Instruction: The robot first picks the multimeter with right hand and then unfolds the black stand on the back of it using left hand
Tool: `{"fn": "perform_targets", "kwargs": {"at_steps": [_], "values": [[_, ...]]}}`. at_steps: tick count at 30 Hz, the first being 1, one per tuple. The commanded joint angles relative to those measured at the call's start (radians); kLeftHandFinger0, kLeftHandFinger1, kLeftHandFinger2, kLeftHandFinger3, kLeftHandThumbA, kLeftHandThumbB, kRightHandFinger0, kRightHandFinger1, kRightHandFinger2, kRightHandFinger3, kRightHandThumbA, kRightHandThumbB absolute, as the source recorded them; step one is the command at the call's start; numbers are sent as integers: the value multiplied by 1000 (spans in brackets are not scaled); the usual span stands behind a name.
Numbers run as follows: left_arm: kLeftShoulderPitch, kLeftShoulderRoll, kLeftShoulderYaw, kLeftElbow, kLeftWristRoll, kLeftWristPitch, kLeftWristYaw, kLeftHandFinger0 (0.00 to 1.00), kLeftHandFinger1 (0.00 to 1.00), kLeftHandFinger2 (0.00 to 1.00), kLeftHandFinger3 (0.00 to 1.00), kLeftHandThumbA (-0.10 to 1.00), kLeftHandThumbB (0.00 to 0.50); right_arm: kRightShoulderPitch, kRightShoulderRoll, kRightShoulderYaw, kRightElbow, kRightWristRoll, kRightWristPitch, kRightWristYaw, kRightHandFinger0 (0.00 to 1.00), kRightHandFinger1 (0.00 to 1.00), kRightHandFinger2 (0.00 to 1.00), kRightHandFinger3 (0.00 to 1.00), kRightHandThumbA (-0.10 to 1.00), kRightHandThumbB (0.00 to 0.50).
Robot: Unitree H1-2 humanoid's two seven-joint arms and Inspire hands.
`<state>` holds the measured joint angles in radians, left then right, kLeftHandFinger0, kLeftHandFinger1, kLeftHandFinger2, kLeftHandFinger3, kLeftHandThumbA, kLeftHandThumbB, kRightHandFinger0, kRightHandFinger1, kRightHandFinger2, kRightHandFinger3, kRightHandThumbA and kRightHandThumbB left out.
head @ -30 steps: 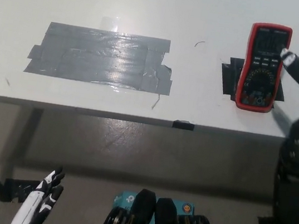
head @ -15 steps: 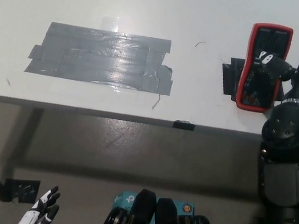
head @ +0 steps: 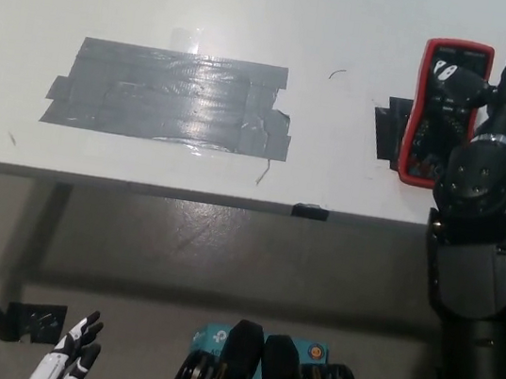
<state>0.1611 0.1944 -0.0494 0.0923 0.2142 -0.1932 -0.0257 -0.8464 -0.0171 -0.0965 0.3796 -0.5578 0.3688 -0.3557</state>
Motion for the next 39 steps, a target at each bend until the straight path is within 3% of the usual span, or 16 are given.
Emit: {"fn": "perform_targets", "kwargs": {"at_steps": [1, 17, 39], "values": [[-7, 5, 4, -33, -21, -29, -5, 1000, 1000, 1000, 1000, 1000, 95, -93, 5, 27, 22, -19, 43, -59, 1000, 1000, 1000, 1000, 1000, 462], [-17, 6, 2, -24, -26, -56, -3, 1000, 1000, 1000, 1000, 1000, 53, -214, -1, 49, 201, 20, 71, -103, 1000, 1000, 1000, 1000, 1000, 500], [-33, 10, 4, -11, -11, -77, 9, 1000, 1000, 1000, 1000, 1000, 43, -248, 31, -10, 317, 95, 34, -246, 1000, 1000, 1000, 1000, 959, 425]]}}
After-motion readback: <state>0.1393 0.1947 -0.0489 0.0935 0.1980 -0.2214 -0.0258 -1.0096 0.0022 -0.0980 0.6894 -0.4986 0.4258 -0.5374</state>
